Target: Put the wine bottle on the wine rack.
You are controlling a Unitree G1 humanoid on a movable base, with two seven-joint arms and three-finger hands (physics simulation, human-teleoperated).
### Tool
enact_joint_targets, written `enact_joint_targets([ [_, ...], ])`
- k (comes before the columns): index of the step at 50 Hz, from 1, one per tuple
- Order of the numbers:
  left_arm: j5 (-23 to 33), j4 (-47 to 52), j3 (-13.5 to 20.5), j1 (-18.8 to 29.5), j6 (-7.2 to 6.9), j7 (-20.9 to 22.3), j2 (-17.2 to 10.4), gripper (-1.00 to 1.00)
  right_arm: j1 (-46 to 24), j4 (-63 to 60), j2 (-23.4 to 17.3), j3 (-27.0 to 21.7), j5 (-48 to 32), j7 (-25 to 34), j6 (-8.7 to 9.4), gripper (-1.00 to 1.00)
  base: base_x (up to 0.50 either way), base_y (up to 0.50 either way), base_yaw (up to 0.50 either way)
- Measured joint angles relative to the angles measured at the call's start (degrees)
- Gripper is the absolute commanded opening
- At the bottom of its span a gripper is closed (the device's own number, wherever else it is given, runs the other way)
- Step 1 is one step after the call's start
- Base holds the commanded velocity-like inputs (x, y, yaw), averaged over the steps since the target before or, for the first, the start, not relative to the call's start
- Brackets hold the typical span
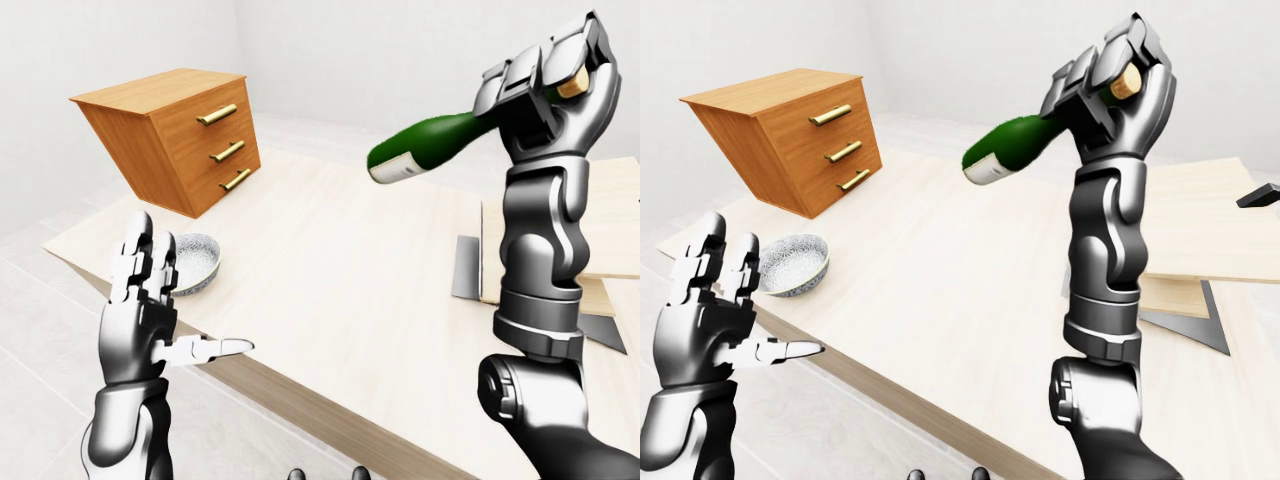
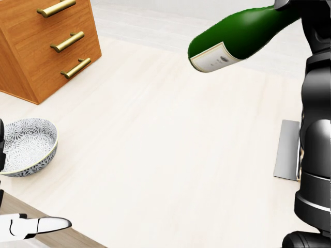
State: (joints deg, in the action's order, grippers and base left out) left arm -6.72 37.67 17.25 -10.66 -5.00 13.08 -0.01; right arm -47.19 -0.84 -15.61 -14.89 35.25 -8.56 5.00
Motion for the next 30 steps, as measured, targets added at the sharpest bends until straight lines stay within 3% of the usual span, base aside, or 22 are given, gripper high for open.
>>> enact_joint_targets([
  [14,-0.1,0.7,-0.1,0.5,0.00,-0.5,-0.2,1.00,-4.4,8.9,-8.4,-2.1,9.4,-2.2,0.00,-1.00,0.00,0.00,0.00],
  [30,-0.4,1.8,0.1,1.3,0.00,-1.0,-0.6,1.00,-8.2,22.6,-16.1,-3.7,15.3,0.2,0.00,-1.00,0.00,0.00,0.00],
])
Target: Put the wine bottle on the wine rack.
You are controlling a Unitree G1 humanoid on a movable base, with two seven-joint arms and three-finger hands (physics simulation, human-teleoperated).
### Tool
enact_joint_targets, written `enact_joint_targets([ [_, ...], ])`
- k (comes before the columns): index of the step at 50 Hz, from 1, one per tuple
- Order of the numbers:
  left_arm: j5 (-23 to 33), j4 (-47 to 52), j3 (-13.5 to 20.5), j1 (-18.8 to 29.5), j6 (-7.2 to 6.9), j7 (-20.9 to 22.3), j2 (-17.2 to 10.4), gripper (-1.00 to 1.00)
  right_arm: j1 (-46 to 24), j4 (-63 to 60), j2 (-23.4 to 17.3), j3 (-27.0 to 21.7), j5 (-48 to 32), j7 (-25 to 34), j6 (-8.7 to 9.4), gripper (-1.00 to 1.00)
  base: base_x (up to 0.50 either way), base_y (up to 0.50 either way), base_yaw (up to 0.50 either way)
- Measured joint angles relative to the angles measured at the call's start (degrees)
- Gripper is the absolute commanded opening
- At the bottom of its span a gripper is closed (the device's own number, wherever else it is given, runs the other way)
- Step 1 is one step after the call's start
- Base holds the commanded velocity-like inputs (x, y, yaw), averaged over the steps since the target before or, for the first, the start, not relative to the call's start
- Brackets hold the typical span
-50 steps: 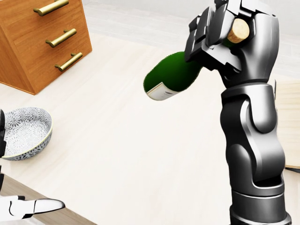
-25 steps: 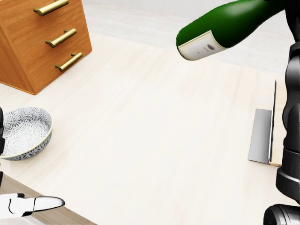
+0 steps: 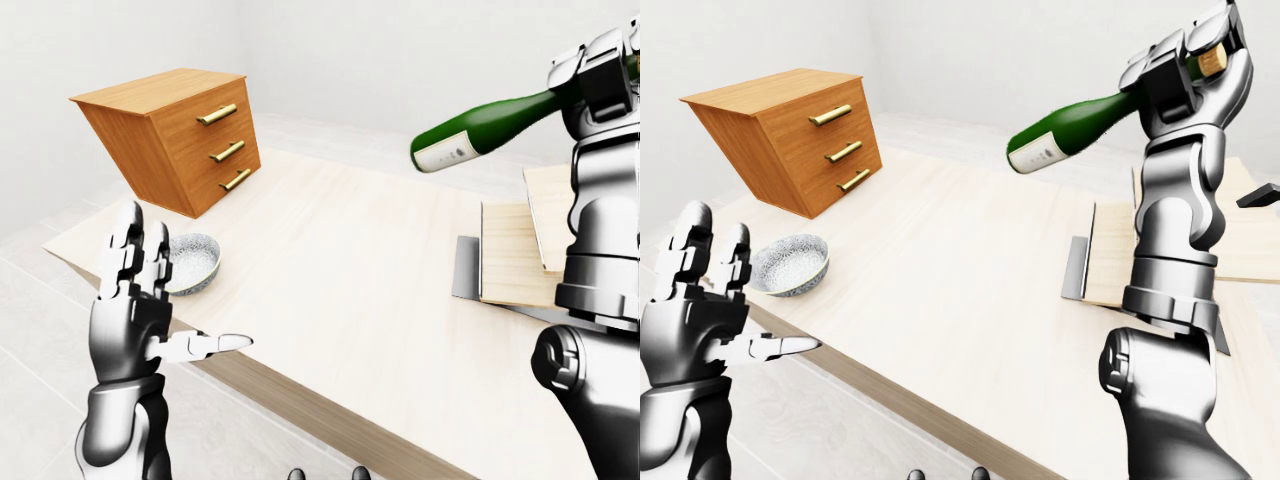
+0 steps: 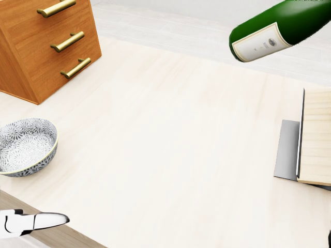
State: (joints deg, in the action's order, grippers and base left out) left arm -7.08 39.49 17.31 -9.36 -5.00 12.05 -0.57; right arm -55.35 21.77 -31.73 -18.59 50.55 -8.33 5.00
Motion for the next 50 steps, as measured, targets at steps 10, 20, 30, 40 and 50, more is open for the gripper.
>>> enact_joint_targets([
  [10,0.2,0.2,-0.3,0.4,0.00,-0.4,0.0,1.00,-3.2,8.8,-4.3,-0.8,3.2,2.3,0.00,-1.00,0.00,0.00,0.00],
  [20,0.8,-0.1,-1.0,1.1,0.00,-0.9,-0.3,1.00,-6.8,17.5,-8.0,-0.3,4.6,4.9,0.00,-1.00,0.00,0.00,0.00],
  [30,1.2,0.0,-1.4,1.7,0.00,-1.4,-0.5,1.00,-9.8,24.6,-10.4,0.3,4.5,7.0,0.00,-1.00,0.00,0.00,0.00],
  [40,1.2,-0.4,-1.2,2.0,0.00,-1.6,-0.8,1.00,-10.4,28.5,-12.4,0.0,4.9,8.4,0.00,-1.00,0.00,0.00,0.00],
  [50,1.3,-1.7,-0.8,2.2,0.00,-1.7,-1.0,1.00,-9.8,27.5,-14.7,-1.3,7.6,7.2,0.00,-1.00,0.00,0.00,0.00],
])
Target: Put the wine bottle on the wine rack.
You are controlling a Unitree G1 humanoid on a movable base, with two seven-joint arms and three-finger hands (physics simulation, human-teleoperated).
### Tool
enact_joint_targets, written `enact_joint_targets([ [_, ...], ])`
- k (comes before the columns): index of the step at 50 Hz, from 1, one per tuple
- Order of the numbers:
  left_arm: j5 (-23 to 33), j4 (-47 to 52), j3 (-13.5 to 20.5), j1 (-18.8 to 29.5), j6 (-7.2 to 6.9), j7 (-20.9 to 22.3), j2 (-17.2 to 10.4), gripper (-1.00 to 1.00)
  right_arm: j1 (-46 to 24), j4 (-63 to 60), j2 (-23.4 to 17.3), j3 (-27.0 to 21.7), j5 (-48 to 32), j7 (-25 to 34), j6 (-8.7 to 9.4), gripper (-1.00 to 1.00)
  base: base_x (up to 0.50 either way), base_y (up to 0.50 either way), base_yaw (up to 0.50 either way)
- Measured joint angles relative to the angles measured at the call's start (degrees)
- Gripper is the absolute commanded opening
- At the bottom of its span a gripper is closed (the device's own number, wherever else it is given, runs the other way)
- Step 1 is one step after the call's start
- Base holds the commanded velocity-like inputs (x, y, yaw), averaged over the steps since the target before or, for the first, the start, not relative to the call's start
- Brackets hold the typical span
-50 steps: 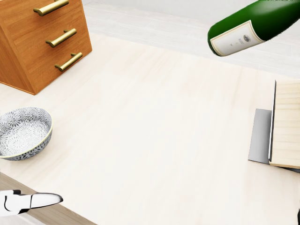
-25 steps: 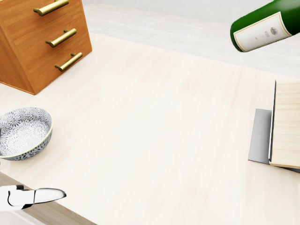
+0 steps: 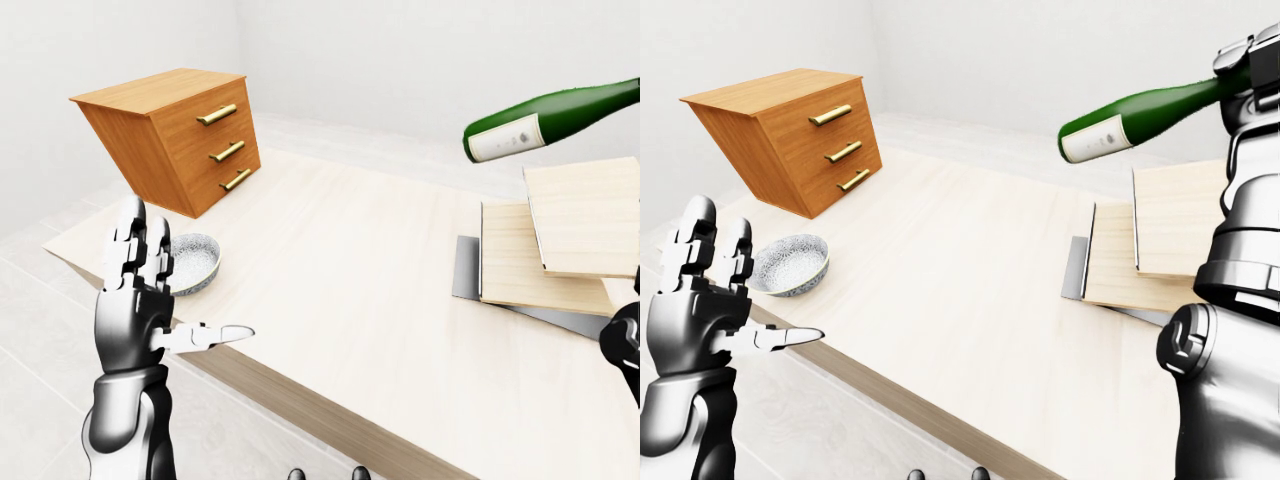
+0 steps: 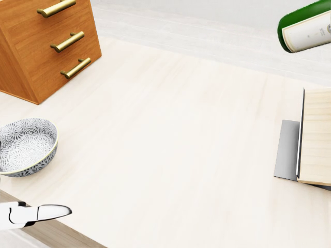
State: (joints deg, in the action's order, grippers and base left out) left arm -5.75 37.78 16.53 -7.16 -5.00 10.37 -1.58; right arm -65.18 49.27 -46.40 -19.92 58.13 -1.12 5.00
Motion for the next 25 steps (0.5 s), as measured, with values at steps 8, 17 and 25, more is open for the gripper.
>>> enact_joint_targets([
  [8,-0.1,-0.6,0.3,0.1,0.00,0.0,-0.1,1.00,2.8,-3.7,-2.7,-2.3,4.7,-2.9,0.00,-1.00,0.00,0.00,0.00],
  [17,-0.2,-0.5,0.3,0.1,0.00,-0.1,-0.2,1.00,6.4,-6.8,-6.1,-3.6,9.7,-5.2,0.00,-1.00,0.00,0.00,0.00],
  [25,-0.2,-0.4,0.3,0.1,0.00,-0.2,-0.2,1.00,9.6,-8.8,-8.8,-4.2,13.1,-6.0,0.00,-1.00,0.00,0.00,0.00],
])
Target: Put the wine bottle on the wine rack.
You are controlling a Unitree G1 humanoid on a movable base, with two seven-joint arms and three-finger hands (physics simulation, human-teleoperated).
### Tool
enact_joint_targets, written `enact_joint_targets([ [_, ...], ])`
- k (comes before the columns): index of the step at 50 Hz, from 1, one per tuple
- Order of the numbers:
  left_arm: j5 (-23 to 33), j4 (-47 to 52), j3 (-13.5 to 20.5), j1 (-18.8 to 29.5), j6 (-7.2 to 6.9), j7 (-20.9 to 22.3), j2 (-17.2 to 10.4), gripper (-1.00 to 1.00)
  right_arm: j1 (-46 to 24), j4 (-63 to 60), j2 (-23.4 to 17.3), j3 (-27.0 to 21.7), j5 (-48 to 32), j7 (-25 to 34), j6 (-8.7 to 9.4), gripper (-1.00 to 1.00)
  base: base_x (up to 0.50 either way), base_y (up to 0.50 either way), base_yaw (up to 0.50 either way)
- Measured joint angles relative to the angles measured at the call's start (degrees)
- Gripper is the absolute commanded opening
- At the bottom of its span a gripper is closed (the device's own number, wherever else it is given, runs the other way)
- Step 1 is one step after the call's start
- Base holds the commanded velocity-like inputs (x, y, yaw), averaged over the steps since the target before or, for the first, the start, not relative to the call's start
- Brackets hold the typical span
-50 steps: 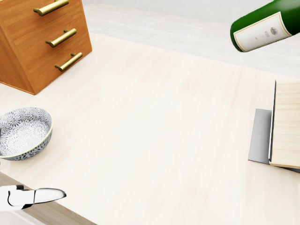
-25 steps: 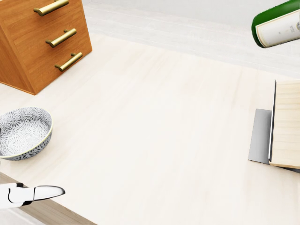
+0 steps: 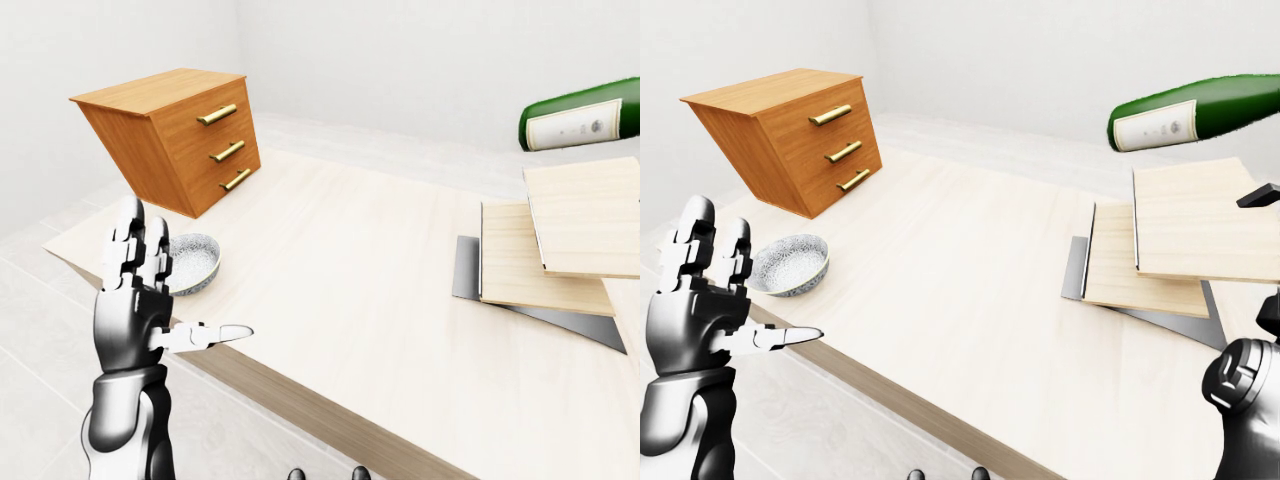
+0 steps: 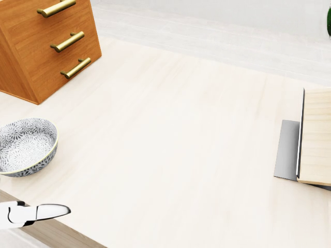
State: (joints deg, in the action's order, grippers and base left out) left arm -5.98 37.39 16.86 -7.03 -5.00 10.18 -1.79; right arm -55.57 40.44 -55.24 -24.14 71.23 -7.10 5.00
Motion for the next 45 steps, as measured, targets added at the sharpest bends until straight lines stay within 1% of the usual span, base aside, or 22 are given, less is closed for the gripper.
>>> enact_joint_targets([
  [8,0.1,0.1,-0.2,-0.1,0.00,-0.1,0.1,1.00,3.4,-2.5,-2.2,-1.3,3.9,-2.1,0.00,-1.00,0.00,0.00,0.00],
  [17,0.4,-0.3,-0.6,-0.3,0.00,-0.1,0.2,1.00,7.5,-4.8,-3.8,-2.5,7.7,-3.9,0.00,-1.00,0.00,0.00,0.00],
  [27,0.6,-0.4,-0.9,-0.6,0.00,-0.2,0.3,1.00,11.3,-2.8,-5.4,-2.7,8.3,-0.8,0.00,-1.00,0.00,0.00,0.00],
  [36,0.8,-0.3,-0.8,-0.7,0.00,-0.1,0.3,1.00,13.0,-0.5,-6.4,-2.6,7.3,2.0,0.00,-1.00,0.00,0.00,0.00],
  [45,1.2,-0.8,-1.1,-0.4,0.00,-0.1,0.2,1.00,14.8,-0.3,-7.4,-3.6,7.2,2.3,0.00,-1.00,0.00,0.00,0.00],
])
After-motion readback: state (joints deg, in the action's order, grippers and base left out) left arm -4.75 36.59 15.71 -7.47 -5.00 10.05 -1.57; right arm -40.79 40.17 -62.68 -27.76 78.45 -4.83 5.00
